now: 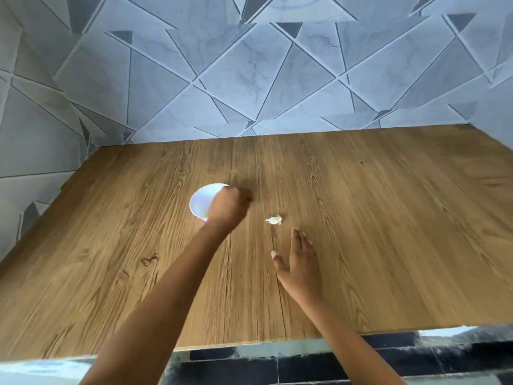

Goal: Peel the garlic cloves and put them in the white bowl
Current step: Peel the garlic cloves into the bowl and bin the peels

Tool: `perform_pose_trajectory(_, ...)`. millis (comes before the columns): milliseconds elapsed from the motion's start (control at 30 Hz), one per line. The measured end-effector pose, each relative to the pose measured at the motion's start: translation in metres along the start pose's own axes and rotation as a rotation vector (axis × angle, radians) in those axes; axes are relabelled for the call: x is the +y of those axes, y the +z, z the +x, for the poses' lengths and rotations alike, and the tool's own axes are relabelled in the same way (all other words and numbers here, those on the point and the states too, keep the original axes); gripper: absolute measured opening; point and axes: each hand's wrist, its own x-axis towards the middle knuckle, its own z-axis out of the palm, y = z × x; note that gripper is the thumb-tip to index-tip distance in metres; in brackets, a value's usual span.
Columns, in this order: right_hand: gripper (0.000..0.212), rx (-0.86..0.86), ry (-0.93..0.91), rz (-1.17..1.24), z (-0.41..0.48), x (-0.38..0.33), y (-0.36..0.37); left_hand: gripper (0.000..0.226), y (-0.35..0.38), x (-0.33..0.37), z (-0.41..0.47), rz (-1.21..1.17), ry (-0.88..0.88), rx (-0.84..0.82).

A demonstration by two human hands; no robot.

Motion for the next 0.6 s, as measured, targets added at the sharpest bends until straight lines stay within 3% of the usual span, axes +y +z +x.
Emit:
perform_pose_trajectory(67, 0.071, 0.032, 0.002, 0.112, 0.003, 0.001, -0.004, 0.021, 0.02, 0.018, -0.005, -0.037, 0.127, -0.11)
perform_pose_trajectory(167, 0.067, 0.053, 0.004, 0.208, 0.007, 0.004, -0.011, 0.028, 0.047, 0.02, -0.008, 0.051, 0.167, -0.18)
perform_pose_trajectory(333, 0.06, 0.06, 0.022, 0.321, 0.014, 0.015, -0.024, 0.026, 0.063, 0.015, -0.005, -0.068, 0.141, -0.147)
perform_pose_trajectory(533, 0.043, 0.035, 0.038, 0.546, 0.036, 0.023, -0.033, 0.024, 0.069, 0.019, 0.001, -0.011, 0.219, -0.15)
perform_pose_trajectory(600, 0.04, -0.007, 0.102, 0.677, 0.044, 0.022, -0.035, 0.019, 0.069, 0.02, -0.001, -0.182, 0.13, -0.077)
